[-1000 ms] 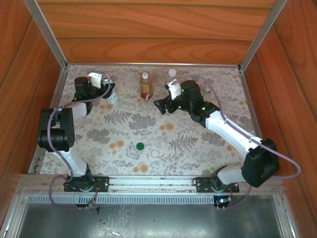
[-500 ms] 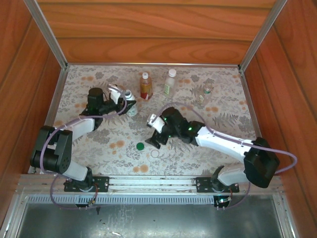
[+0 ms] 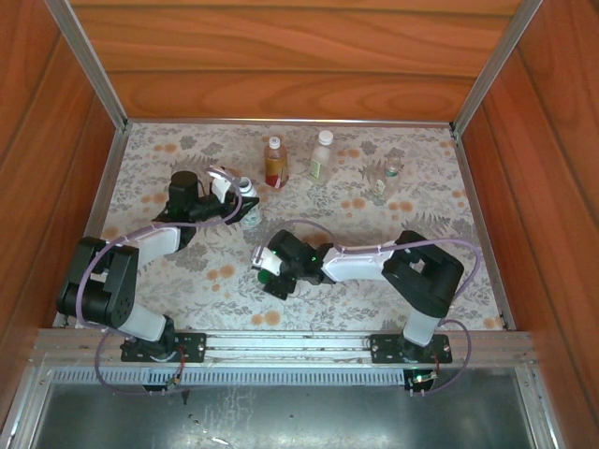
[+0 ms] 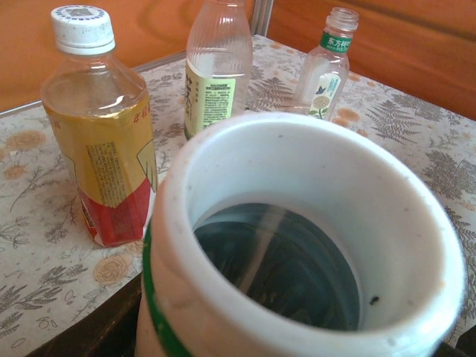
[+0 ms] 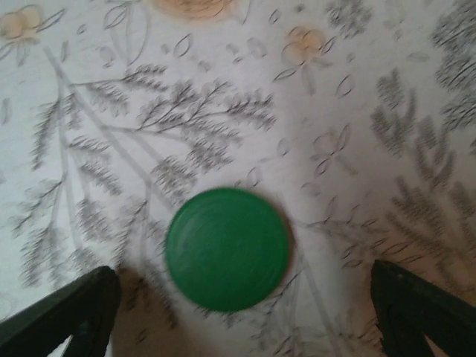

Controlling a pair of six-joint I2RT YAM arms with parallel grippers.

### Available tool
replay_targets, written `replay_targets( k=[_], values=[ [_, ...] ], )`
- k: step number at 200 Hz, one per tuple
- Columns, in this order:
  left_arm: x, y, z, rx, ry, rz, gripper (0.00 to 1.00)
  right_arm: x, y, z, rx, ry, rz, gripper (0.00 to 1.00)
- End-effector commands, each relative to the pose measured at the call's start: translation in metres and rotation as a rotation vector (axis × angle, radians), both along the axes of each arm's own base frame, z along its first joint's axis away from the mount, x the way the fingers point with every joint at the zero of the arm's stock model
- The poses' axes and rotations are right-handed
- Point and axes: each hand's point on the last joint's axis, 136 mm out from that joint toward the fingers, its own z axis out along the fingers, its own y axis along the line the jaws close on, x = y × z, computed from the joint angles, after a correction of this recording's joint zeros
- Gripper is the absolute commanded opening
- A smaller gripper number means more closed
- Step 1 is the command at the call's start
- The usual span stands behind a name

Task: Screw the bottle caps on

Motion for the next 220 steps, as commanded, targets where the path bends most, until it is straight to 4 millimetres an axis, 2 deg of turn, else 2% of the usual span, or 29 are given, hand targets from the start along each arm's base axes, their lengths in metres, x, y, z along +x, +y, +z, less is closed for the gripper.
replay_targets(
  k=[1, 13, 30, 67, 110, 152, 155, 166, 177, 197, 220],
  values=[
    [-0.002, -0.006, 0.004, -0.017, -0.004, -0.03, 0.54, 0.006, 0.002, -0.01, -0.034, -0.016, -0.021, 0.85],
    [-0.003, -0.005, 0.004, -0.017, -0.006, -0.029, 0.55, 0.006, 0.003, -0.013, -0.036, -0.009, -0.02, 0.8],
    [-0.004, -0.004, 0.005, -0.013, -0.01, -0.027, 0.55, 0.008, 0.005, -0.012, -0.035, -0.011, -0.028, 0.66],
    [-0.007, -0.004, 0.005, -0.01, -0.018, -0.03, 0.55, 0.019, -0.007, -0.009, -0.057, -0.022, -0.141, 0.56],
    [-0.017, -0.013, 0.001, 0.004, -0.034, -0.076, 0.55, 0.05, -0.046, -0.002, -0.037, 0.024, -0.428, 0.52],
    [-0.033, -0.032, -0.001, 0.002, -0.033, -0.157, 0.55, 0.074, -0.108, -0.006, -0.056, 0.056, -0.721, 0.51],
    [-0.035, -0.033, -0.001, 0.0, -0.033, -0.164, 0.55, 0.077, -0.111, 0.002, -0.032, 0.051, -0.741, 0.51],
    [-0.039, -0.037, -0.001, -0.004, -0.03, -0.183, 0.55, 0.078, -0.122, 0.003, -0.026, 0.06, -0.77, 0.52],
    [-0.041, -0.038, -0.002, -0.004, -0.023, -0.181, 0.55, 0.074, -0.119, 0.007, -0.01, 0.061, -0.719, 0.56],
    [-0.034, -0.031, -0.007, 0.006, 0.0, -0.116, 0.54, 0.06, -0.097, 0.016, 0.085, 0.108, -0.579, 0.68],
    [-0.026, -0.02, -0.012, 0.023, 0.007, -0.049, 0.55, 0.046, -0.075, 0.017, 0.115, 0.101, -0.432, 0.79]
  ],
)
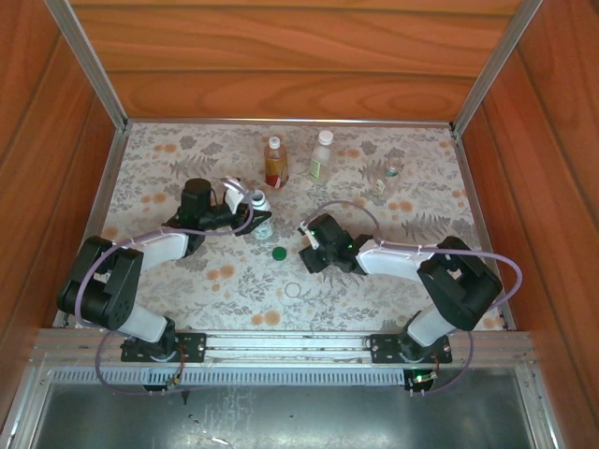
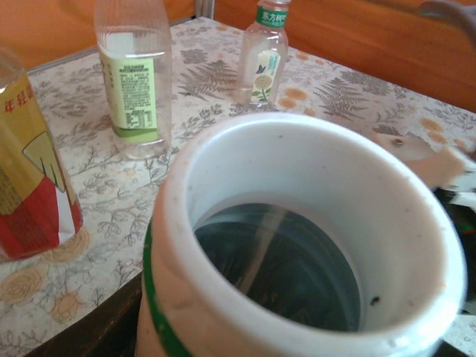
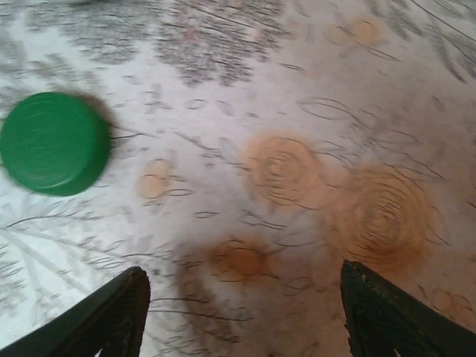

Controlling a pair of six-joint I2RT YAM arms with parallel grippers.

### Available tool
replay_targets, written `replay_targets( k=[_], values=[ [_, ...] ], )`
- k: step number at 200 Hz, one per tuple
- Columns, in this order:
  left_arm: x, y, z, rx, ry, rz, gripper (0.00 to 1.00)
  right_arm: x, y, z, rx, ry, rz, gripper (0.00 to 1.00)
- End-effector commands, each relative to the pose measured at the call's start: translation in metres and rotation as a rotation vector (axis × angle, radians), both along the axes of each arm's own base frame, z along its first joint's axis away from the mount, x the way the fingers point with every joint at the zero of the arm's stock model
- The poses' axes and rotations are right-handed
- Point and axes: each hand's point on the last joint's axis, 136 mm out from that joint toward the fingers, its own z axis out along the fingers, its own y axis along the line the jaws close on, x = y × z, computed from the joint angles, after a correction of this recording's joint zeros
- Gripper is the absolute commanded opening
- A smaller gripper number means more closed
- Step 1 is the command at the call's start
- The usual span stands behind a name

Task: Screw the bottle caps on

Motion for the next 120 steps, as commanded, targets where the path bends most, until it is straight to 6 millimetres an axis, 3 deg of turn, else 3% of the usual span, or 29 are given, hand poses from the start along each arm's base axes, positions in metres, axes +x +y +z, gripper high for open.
replay_targets(
  k=[1, 30, 42, 47, 120],
  values=[
    [0.007, 0.011, 0.002, 0.005, -0.008, 0.068, 0.55, -0.019, 0.032, 0.005, 0.076, -0.008, 0.178, 0.79],
    [0.011, 0.023, 0.0, -0.004, 0.021, 0.11, 0.55, -0.024, 0.051, -0.002, 0.059, -0.03, 0.26, 0.82],
    [0.012, 0.026, -0.002, 0.0, 0.026, 0.124, 0.55, -0.02, 0.057, 0.0, 0.057, -0.037, 0.266, 0.78],
    [0.012, 0.026, -0.003, 0.001, 0.028, 0.13, 0.55, -0.019, 0.056, -0.011, 0.026, -0.019, 0.262, 0.76],
    [0.01, 0.031, -0.006, 0.021, 0.008, 0.135, 0.56, -0.004, 0.077, -0.029, -0.051, 0.015, 0.276, 0.52]
  ],
)
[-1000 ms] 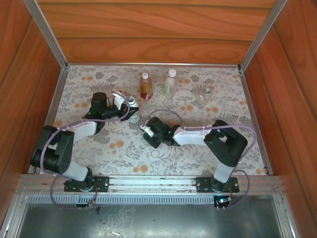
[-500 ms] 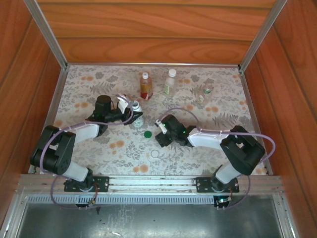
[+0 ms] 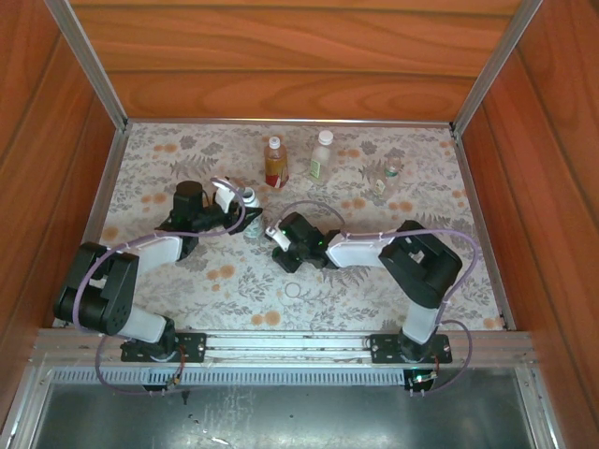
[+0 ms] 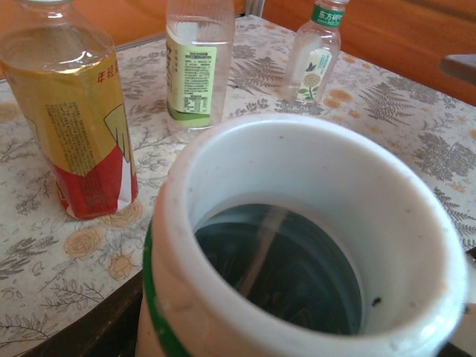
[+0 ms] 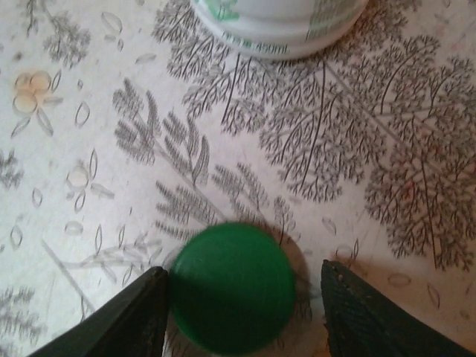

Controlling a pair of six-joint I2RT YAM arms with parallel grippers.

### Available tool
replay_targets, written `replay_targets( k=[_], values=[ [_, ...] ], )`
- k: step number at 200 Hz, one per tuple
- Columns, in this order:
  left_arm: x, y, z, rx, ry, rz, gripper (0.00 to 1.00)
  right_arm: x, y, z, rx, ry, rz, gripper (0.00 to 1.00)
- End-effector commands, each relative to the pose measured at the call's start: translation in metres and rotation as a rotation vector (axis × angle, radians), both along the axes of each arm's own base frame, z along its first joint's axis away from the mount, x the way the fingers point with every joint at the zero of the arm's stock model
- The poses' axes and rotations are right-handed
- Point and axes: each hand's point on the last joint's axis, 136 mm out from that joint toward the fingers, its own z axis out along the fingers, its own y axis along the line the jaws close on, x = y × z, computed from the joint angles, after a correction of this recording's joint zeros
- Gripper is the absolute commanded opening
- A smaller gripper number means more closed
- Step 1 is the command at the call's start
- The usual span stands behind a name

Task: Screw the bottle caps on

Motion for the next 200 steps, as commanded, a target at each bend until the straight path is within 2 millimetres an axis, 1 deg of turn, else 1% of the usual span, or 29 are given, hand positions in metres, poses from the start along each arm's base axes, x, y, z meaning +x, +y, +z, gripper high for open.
replay_targets(
  k=[1, 5, 7, 14, 15, 30, 37, 54, 71, 89, 104, 124, 129, 131, 133, 146, 161, 169, 180, 200],
  values=[
    [-0.001, 0.005, -0.003, 0.015, -0.003, 0.014, 0.56, -0.007, -0.005, -0.016, -0.064, 0.039, 0.018, 0.52],
    [-0.001, 0.005, -0.003, 0.017, -0.007, 0.014, 0.56, -0.007, -0.005, -0.017, -0.067, 0.042, 0.018, 0.5],
    [-0.001, 0.006, -0.004, 0.019, -0.006, 0.014, 0.56, -0.007, -0.005, -0.017, -0.068, 0.042, 0.017, 0.47],
    [-0.002, 0.005, -0.005, 0.023, -0.007, 0.011, 0.56, -0.007, -0.005, -0.017, -0.07, 0.043, 0.014, 0.45],
    [-0.002, 0.005, -0.005, 0.023, -0.008, 0.01, 0.56, -0.007, -0.006, -0.017, -0.07, 0.043, 0.013, 0.43],
    [-0.005, 0.004, -0.004, 0.034, -0.031, -0.007, 0.56, -0.003, -0.008, -0.014, -0.072, 0.031, -0.015, 0.39],
    [-0.007, 0.003, -0.004, 0.035, -0.039, -0.015, 0.56, -0.002, -0.011, -0.013, -0.077, 0.025, -0.034, 0.37],
    [-0.013, -0.002, -0.002, 0.027, -0.044, -0.052, 0.56, 0.003, -0.02, -0.011, -0.086, 0.014, -0.091, 0.36],
    [-0.021, -0.012, 0.001, 0.013, -0.047, -0.108, 0.56, 0.008, -0.032, -0.008, -0.088, 0.01, -0.154, 0.36],
    [-0.03, -0.02, 0.003, -0.005, -0.041, -0.163, 0.56, 0.014, -0.052, -0.008, -0.107, 0.006, -0.24, 0.36],
    [-0.037, -0.028, 0.003, -0.012, -0.037, -0.199, 0.56, 0.018, -0.074, -0.009, -0.119, 0.015, -0.326, 0.37],
    [-0.049, -0.044, 0.005, -0.034, -0.02, -0.271, 0.56, 0.02, -0.107, -0.01, -0.131, 0.034, -0.455, 0.37],
    [-0.052, -0.048, 0.005, -0.035, -0.016, -0.285, 0.56, 0.019, -0.116, -0.014, -0.144, 0.043, -0.485, 0.37],
    [-0.054, -0.05, 0.005, -0.035, -0.015, -0.291, 0.56, 0.02, -0.118, -0.008, -0.13, 0.036, -0.498, 0.37],
    [-0.055, -0.051, 0.005, -0.035, -0.015, -0.297, 0.56, 0.02, -0.121, -0.007, -0.13, 0.033, -0.51, 0.37],
    [-0.063, -0.065, 0.003, -0.031, -0.011, -0.339, 0.56, 0.02, -0.144, -0.009, -0.156, 0.033, -0.596, 0.37],
    [-0.068, -0.077, 0.002, -0.031, -0.005, -0.373, 0.56, 0.02, -0.17, -0.01, -0.188, 0.035, -0.706, 0.37],
    [-0.069, -0.082, 0.0, -0.029, 0.001, -0.386, 0.56, 0.019, -0.181, -0.011, -0.201, 0.04, -0.751, 0.37],
    [-0.069, -0.088, -0.002, -0.026, 0.008, -0.397, 0.56, 0.019, -0.187, -0.012, -0.191, 0.049, -0.787, 0.37],
    [-0.065, -0.093, -0.007, -0.017, 0.016, -0.397, 0.58, 0.019, -0.178, -0.01, -0.132, 0.06, -0.76, 0.41]
  ],
)
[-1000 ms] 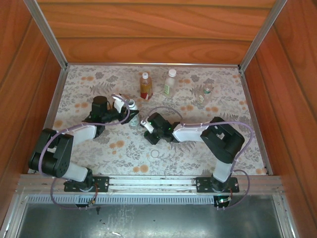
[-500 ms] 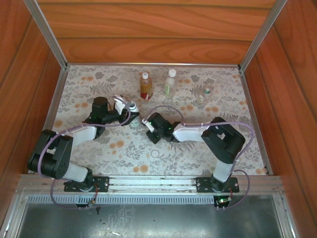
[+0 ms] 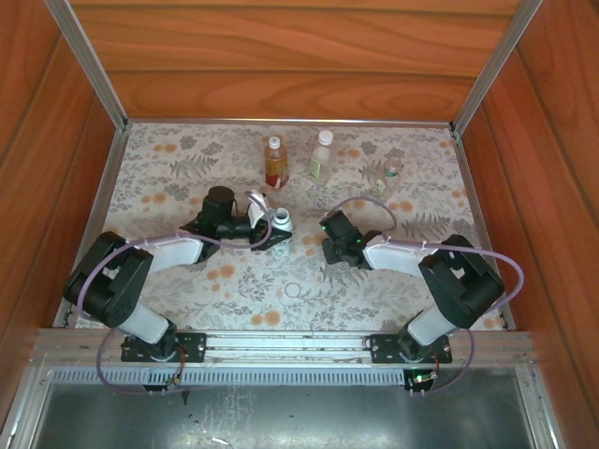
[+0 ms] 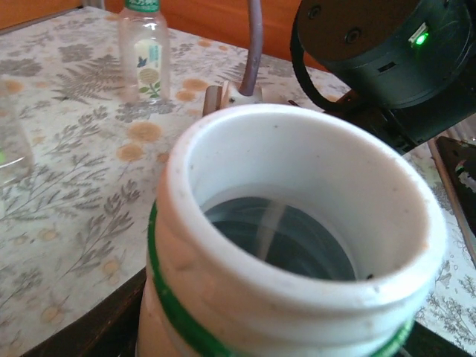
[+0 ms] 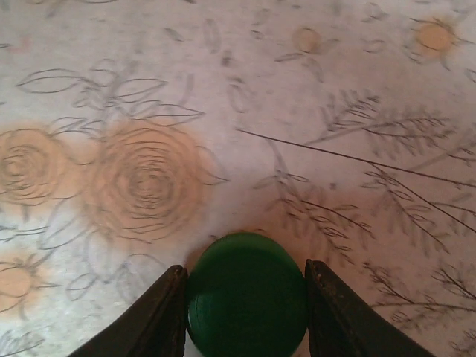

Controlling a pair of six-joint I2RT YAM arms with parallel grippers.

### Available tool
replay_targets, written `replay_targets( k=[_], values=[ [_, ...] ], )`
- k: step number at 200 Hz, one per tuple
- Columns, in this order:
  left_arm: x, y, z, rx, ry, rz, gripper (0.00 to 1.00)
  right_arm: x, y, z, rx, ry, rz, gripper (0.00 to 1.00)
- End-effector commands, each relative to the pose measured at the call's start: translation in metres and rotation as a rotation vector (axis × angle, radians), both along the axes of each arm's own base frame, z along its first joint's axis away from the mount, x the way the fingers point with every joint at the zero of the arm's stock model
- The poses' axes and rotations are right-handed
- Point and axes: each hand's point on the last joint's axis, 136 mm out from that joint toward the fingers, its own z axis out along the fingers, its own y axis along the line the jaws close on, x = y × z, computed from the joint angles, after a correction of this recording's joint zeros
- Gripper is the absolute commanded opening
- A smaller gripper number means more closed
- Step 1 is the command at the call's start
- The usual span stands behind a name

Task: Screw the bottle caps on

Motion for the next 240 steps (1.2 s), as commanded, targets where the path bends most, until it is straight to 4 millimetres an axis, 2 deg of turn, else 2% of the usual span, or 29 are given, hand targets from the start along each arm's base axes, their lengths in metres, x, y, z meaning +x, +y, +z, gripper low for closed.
replay_targets(
  k=[1, 40, 86, 101, 124, 130, 133, 141, 183, 217, 240],
  values=[
    [-0.001, -0.007, -0.006, 0.009, 0.02, -0.025, 0.58, -0.011, -0.017, -0.009, -0.016, 0.036, -0.067, 0.41],
    [0.0, -0.007, 0.0, 0.013, -0.016, 0.0, 0.77, -0.006, -0.004, 0.013, 0.06, -0.026, -0.008, 0.62],
    [0.003, 0.002, 0.009, -0.009, -0.075, 0.081, 0.92, -0.007, 0.003, 0.031, 0.092, -0.049, 0.036, 0.7],
    [0.0, 0.005, 0.014, -0.05, -0.099, 0.098, 0.96, -0.007, 0.004, 0.034, 0.101, -0.054, 0.043, 0.74],
    [-0.008, 0.01, 0.017, -0.083, -0.136, 0.11, 0.99, -0.007, 0.007, 0.038, 0.122, -0.067, 0.061, 0.89],
    [-0.009, 0.012, 0.018, -0.096, -0.145, 0.123, 1.0, -0.007, 0.008, 0.04, 0.132, -0.074, 0.064, 0.9],
    [-0.01, 0.014, 0.018, -0.103, -0.15, 0.131, 1.0, -0.008, 0.008, 0.04, 0.135, -0.076, 0.066, 0.94],
    [-0.01, 0.017, 0.02, -0.129, -0.171, 0.154, 1.0, -0.008, 0.009, 0.042, 0.147, -0.086, 0.071, 0.97],
    [-0.008, 0.027, 0.026, -0.264, -0.222, 0.242, 0.99, -0.01, 0.013, 0.062, 0.209, -0.135, 0.092, 0.99],
    [-0.012, 0.006, 0.003, -0.212, -0.229, 0.213, 0.98, -0.013, 0.008, 0.069, 0.206, -0.148, 0.091, 0.99],
    [-0.009, 0.002, 0.001, -0.203, -0.237, 0.234, 0.98, -0.016, 0.007, 0.072, 0.216, -0.148, 0.091, 0.99]
  ],
)
